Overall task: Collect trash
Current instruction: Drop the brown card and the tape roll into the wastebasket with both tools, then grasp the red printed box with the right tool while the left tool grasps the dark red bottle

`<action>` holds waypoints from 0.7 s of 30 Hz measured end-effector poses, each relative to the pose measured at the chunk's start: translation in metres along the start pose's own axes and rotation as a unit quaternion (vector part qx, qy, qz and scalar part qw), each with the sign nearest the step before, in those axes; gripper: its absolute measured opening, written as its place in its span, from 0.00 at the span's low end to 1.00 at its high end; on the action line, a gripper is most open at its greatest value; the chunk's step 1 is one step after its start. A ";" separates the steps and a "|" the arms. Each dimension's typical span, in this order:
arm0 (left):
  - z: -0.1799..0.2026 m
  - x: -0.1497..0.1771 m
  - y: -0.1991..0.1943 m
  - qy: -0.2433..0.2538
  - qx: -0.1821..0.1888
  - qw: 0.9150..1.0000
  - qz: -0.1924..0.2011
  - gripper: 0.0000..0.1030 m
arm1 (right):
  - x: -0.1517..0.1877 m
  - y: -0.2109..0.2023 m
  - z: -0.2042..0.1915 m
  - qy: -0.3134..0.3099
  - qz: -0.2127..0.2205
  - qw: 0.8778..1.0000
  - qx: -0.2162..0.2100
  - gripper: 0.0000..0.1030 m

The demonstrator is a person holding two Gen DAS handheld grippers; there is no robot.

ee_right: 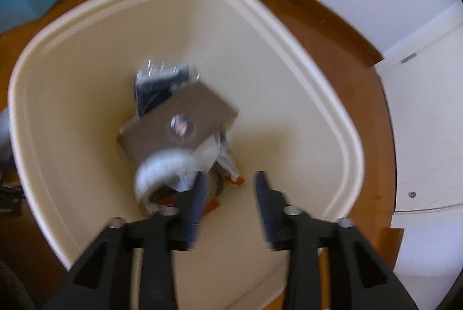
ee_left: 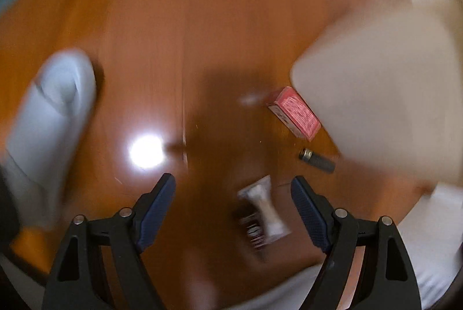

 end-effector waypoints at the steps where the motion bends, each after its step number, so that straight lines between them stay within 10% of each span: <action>1: -0.002 -0.005 0.006 -0.031 0.025 0.999 -0.010 0.79 | 0.005 -0.013 0.007 0.020 0.027 0.999 -0.001 0.56; 9: 0.032 -0.039 0.053 -0.138 0.131 0.981 -0.043 0.79 | 0.095 -0.101 0.034 0.213 0.238 0.942 -0.101 0.58; 15: 0.015 -0.037 0.048 -0.137 0.101 0.985 -0.028 0.79 | 0.157 -0.079 -0.039 0.130 0.245 0.952 -0.133 0.57; 21: -0.045 -0.016 -0.014 -0.113 0.037 0.992 0.048 0.79 | 0.126 -0.010 -0.122 -0.053 0.188 0.974 -0.115 0.57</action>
Point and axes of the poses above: each gripper's, at about its wrist camera, not at the fingertips, and y roughly the way its jaws point, z to its right, x to its underside, the point moved 7 cm from there along y, roughly the way its jaws point, and after that the axes turned 11 degrees about -z, right-handed, at the moved point
